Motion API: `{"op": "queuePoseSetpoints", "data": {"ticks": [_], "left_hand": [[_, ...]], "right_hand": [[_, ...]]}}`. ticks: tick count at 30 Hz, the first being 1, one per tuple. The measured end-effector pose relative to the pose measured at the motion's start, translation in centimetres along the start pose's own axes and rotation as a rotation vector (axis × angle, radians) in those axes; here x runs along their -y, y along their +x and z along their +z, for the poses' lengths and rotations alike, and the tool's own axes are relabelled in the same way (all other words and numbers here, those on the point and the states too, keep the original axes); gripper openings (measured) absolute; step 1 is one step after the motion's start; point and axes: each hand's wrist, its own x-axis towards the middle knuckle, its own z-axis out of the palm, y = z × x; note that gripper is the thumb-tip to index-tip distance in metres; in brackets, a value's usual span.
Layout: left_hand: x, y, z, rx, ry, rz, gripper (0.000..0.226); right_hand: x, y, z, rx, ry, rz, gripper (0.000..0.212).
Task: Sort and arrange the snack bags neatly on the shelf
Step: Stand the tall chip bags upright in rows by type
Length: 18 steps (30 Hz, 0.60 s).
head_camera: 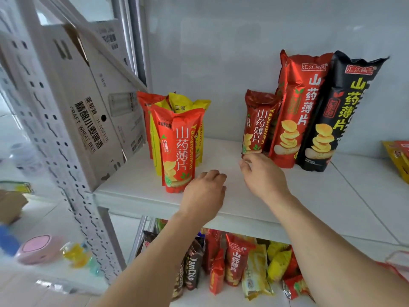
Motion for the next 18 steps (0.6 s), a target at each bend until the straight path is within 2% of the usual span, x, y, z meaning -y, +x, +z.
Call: {"op": "queuePoseSetpoints", "data": {"ticks": [8, 15, 18], "left_hand": [[2.6, -3.6, -3.8, -0.134, -0.009, -0.142, 0.028], [6.3, -4.5, -6.3, -0.304, -0.064, -0.203, 0.023], [8.1, -4.6, -6.4, -0.377, -0.119, -0.236, 0.022]], "right_hand": [[4.9, -1.4, 0.4, 0.065, 0.290, -0.073, 0.042], [9.1, -1.9, 1.0, 0.090, 0.639, 0.005, 0.043], [10.5, -2.1, 1.4, 0.104, 0.740, 0.055, 0.054]]}}
